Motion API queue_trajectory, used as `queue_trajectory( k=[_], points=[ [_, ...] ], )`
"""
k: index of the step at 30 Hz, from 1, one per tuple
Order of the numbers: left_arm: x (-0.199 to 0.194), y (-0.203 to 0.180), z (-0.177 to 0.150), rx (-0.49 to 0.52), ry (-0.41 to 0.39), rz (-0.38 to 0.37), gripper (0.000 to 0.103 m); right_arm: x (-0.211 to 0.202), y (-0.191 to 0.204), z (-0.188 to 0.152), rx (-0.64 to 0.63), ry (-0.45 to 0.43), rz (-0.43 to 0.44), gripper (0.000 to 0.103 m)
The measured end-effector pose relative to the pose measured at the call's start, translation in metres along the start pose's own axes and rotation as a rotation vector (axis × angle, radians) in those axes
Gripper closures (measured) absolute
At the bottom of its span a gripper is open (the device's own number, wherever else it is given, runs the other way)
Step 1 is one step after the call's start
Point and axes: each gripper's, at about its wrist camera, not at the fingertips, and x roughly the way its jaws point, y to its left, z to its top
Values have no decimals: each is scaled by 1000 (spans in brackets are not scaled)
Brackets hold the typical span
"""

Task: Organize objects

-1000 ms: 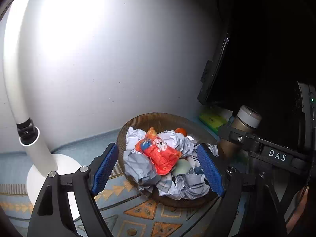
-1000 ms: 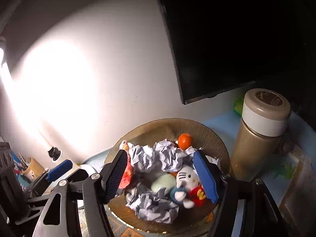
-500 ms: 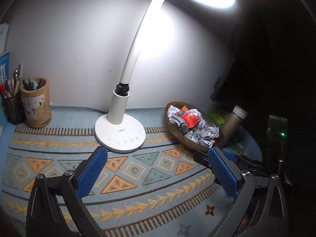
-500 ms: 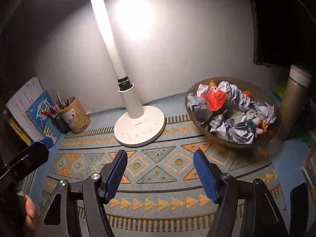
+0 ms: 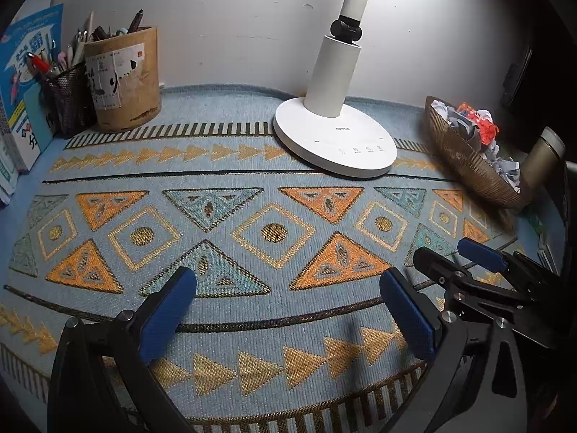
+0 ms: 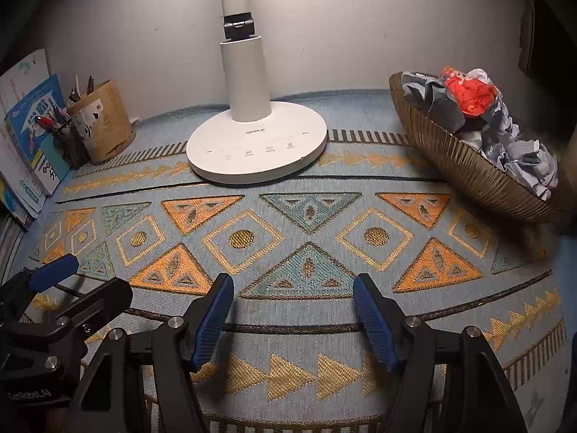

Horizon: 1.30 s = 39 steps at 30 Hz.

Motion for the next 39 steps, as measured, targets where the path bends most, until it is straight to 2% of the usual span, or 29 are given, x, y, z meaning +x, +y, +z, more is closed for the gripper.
queue_trajectory(
  k=[3,5,7,17,21,25,28,32,39],
  points=[
    [4,-2,-5,14,-14,75,1,1,-3,1,3,11,18,35],
    [12,-1,-5,12,49,56,1,2,0,0,-19,15,1,35],
    [11,1,-5,5,43,47,1,3,5,0,-44,16,-23,33],
    [14,-1,-8,13,43,73,1,-1,1,-4,-53,10,-26,33],
    [14,9,-12,-43,28,114,1,-2,3,-5,-55,8,-29,33],
    [12,16,-15,-66,19,90,1,-1,3,-5,-58,8,-31,32],
    [15,11,-16,-39,33,122,1,4,4,-4,-45,24,-30,17],
    [15,11,-16,-38,33,128,1,4,4,-4,-42,26,-31,16],
    [18,5,-15,-29,44,165,1,7,-2,-3,-14,43,-36,7]
  ],
)
